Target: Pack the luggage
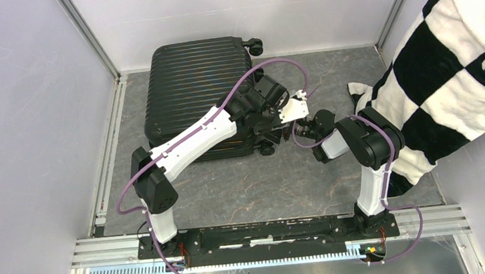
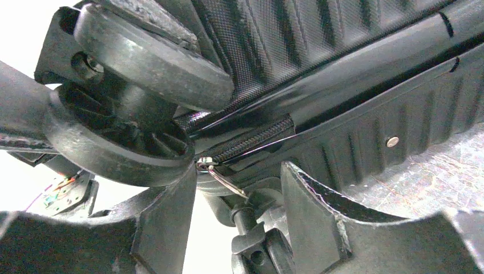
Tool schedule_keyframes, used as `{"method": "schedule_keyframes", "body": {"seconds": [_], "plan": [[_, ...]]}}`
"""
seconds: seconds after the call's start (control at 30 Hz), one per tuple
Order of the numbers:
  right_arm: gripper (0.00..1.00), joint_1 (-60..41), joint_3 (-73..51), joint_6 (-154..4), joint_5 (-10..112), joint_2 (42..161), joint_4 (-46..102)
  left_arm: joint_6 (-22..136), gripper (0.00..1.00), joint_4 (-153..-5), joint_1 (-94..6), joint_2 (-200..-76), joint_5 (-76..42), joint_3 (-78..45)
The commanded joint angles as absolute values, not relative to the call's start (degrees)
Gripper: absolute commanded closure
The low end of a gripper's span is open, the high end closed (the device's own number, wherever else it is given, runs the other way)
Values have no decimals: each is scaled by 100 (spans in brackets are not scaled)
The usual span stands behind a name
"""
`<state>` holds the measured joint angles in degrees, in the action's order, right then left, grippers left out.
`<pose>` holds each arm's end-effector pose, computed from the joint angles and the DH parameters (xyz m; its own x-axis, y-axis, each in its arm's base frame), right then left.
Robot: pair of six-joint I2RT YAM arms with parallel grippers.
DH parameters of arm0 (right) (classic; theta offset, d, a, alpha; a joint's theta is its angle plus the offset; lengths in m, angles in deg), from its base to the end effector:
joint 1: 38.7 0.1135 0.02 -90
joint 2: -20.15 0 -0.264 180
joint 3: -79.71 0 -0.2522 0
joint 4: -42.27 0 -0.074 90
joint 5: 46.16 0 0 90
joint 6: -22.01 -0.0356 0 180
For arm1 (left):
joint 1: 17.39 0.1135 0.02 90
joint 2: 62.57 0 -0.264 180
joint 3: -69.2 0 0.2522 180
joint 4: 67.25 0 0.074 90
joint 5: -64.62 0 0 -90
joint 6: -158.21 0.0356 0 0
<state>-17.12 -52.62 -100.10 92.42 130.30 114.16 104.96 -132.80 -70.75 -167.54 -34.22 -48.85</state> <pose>0.2912 0.1439 0.1536 -0.3662 0.2333 -0.9008 -0.8696 0.2587 0.4205 0.2433 -0.3180 0.3390 0.0618 0.9076 -0.4152 0.8737 0.1520 0.4621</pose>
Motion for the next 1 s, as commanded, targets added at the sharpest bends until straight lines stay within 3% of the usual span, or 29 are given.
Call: {"method": "schedule_keyframes", "body": {"seconds": [0.0,0.2,0.37,0.43,0.6,0.97], "plan": [[38,-1670,-4926,-10081,9641,13259,14084,10521,98,-12575,-7030,-16115,-3604,-5182],[40,-1525,-4786,-10193,10047,13378,14083,10565,98,-12575,-7030,-16117,-3614,-5206],[50,-1476,-4973,-10129,10005,13316,14080,10574,98,-12575,-7030,-16110,-3611,-5228],[60,-1478,-5116,-10016,9879,13240,14077,10574,98,-12575,-7030,-16101,-3618,-5214],[98,-1486,-5179,-10014,9550,13147,14083,10574,98,-12570,-7030,-16076,-3636,-5205],[100,-1152,-5921,-9815,8870,12589,14079,10394,98,-12441,-7030,-16207,-3793,-5241]]}}
